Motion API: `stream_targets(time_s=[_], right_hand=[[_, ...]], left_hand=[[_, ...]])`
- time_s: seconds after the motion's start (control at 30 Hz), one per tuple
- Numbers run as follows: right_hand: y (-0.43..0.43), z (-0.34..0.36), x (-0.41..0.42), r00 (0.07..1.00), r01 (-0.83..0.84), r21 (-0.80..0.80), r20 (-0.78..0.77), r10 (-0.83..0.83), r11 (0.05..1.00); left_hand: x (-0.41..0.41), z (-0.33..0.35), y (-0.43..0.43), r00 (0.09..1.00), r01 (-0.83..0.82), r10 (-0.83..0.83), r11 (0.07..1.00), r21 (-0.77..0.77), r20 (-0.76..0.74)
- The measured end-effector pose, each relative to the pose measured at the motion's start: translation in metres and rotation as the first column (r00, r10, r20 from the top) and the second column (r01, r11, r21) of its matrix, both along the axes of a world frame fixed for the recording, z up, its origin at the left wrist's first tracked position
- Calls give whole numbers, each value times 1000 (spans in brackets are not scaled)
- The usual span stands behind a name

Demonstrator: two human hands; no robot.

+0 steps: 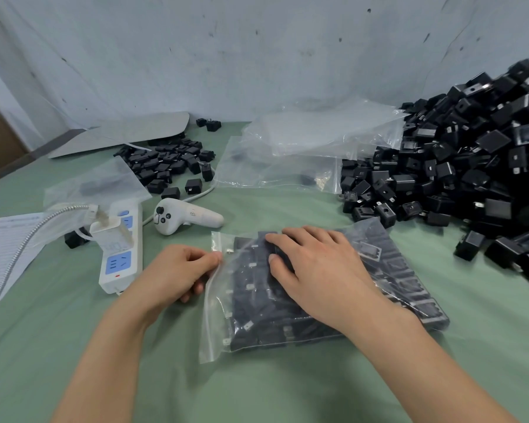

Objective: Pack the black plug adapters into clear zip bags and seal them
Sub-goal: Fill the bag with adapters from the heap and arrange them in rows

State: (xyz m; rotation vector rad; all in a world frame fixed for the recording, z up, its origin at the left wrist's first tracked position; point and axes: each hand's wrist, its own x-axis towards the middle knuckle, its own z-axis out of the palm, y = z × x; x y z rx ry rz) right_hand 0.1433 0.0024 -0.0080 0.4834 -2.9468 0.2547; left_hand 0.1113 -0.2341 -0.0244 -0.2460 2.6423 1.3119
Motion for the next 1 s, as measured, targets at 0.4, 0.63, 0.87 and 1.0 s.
stream_targets(time_s=[0.4, 0.63, 0.87, 1.0], right_hand=[[0, 0, 0, 1000, -4, -4, 2, 4, 1000], [-1, 1, -1, 1000, -3, -1, 3, 3, 1000], [0, 1, -1, 1000, 0, -6, 3, 0, 1000], [0, 1, -1, 1000, 5, -5, -2, -5, 1000]], left_hand=[[9, 5, 2, 999, -15, 12, 998, 65, 48], [13, 5, 6, 999, -47, 48, 997, 58, -20], [22, 9, 6, 998, -47, 46, 998, 31, 44], [24, 9, 6, 999, -29, 29, 1000, -4, 18]])
